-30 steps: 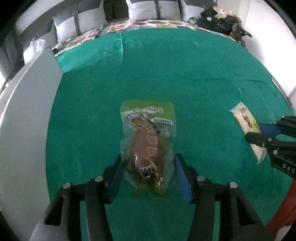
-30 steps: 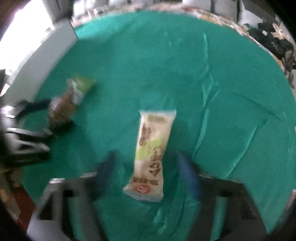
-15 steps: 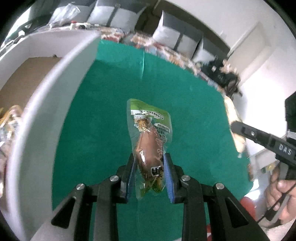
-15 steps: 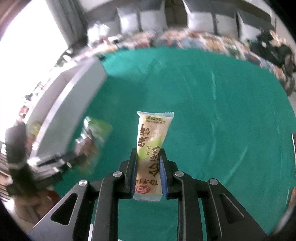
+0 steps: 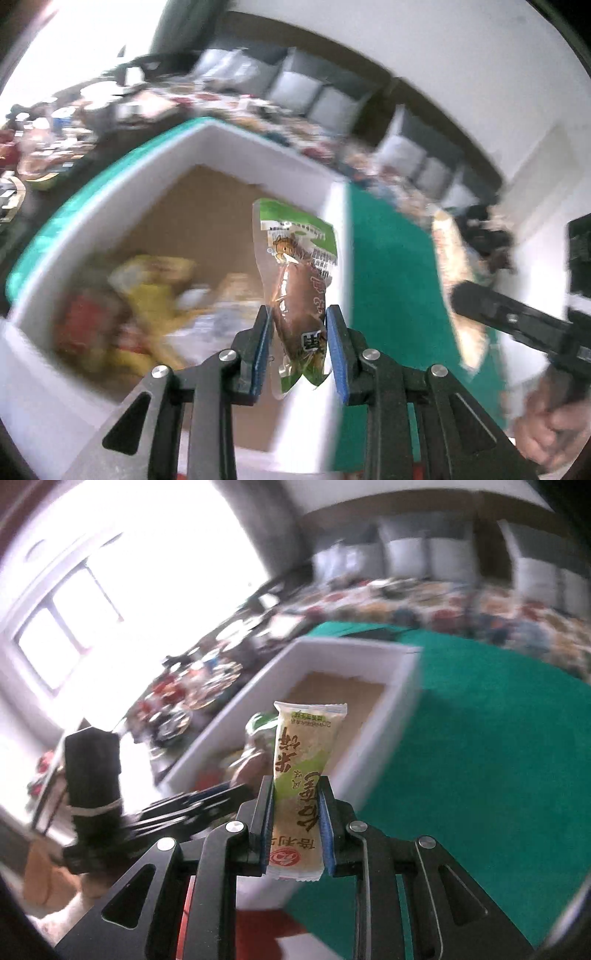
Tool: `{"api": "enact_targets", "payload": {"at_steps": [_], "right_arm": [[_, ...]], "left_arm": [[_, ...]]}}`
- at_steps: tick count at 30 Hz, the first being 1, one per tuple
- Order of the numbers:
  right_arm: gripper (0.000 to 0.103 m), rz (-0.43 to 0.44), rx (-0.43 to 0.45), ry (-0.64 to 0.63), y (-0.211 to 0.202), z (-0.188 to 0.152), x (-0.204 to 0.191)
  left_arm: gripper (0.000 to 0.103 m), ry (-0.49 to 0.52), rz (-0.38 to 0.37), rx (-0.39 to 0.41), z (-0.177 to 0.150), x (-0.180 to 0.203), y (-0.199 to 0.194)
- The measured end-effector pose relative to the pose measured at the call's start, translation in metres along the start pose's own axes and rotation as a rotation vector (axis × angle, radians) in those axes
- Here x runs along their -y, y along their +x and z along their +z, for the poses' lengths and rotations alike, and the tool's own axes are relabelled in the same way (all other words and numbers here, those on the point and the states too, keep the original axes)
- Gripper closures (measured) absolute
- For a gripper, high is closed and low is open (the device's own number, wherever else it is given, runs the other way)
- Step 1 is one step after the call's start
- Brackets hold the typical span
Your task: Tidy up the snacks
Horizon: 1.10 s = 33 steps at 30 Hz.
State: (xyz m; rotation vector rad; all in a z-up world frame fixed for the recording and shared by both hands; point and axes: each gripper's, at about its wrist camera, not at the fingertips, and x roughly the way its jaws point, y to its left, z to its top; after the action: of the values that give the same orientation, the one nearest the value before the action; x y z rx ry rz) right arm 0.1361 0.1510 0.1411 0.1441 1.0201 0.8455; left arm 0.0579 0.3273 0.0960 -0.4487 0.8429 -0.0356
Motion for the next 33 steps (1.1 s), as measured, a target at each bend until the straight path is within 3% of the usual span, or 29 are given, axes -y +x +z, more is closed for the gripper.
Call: {"api": "enact_targets", "payload": {"at_steps": [3,4,5,7,11,13,15,18,21,24,30,33], "right_arm": [[0.069,0.003,-0.064,-0.031,0.046,0.001,-0.022],[0.059,0.007,-0.100,-0.035,0.063,-0.001,-0.025],[0.039,0.005,-0.132,-0.035,0.078,-0.006,-0.027],[0.039,-0.032,-0.160,-0.045,0.091,-0.015,-0.030],[0.038,-0.097,-0.137,-0.110,0.082,-0.023,-0.027],[0.029,-0.137,-0.106,-0.145,0.072,-0.018,-0.028],[0.020,-0.147,-0.085,-0.157,0.063,-0.013,-0.027],[0.018,-0.197,0.002,-0.178,0.048,-0.008,-0.027],[0.014,-0.236,0.137,-0.232,0.032,-0.007,-0.033],[0.014,-0.253,0.103,-0.270,0.033,-0.011,-0.036],[0.014,-0.349,0.046,-0.330,0.041,-0.021,-0.046],[0.014,-0.321,0.044,-0.319,0.043,-0.023,-0.047]], "left_arm": [[0.071,0.022,0.135,-0.011,-0.009,-0.028,0.005],[0.060,0.033,0.173,-0.017,-0.013,-0.033,0.007],[0.052,0.042,0.205,-0.018,-0.018,-0.036,0.008],[0.021,0.063,0.251,0.007,-0.028,-0.037,0.007],[0.011,0.145,0.341,0.108,-0.036,-0.024,-0.008],[0.005,0.187,0.381,0.159,-0.034,-0.015,-0.016],[0.002,0.210,0.447,0.222,-0.034,-0.005,-0.027],[0.000,0.183,0.530,0.278,-0.028,0.000,-0.037],[0.000,0.145,0.489,0.256,-0.026,0.001,-0.044],[0.000,0.100,0.476,0.245,-0.024,-0.003,-0.050],[0.000,0.051,0.550,0.186,-0.022,-0.015,-0.048],[0.000,0.037,0.567,0.160,-0.024,-0.023,-0.045]]}}
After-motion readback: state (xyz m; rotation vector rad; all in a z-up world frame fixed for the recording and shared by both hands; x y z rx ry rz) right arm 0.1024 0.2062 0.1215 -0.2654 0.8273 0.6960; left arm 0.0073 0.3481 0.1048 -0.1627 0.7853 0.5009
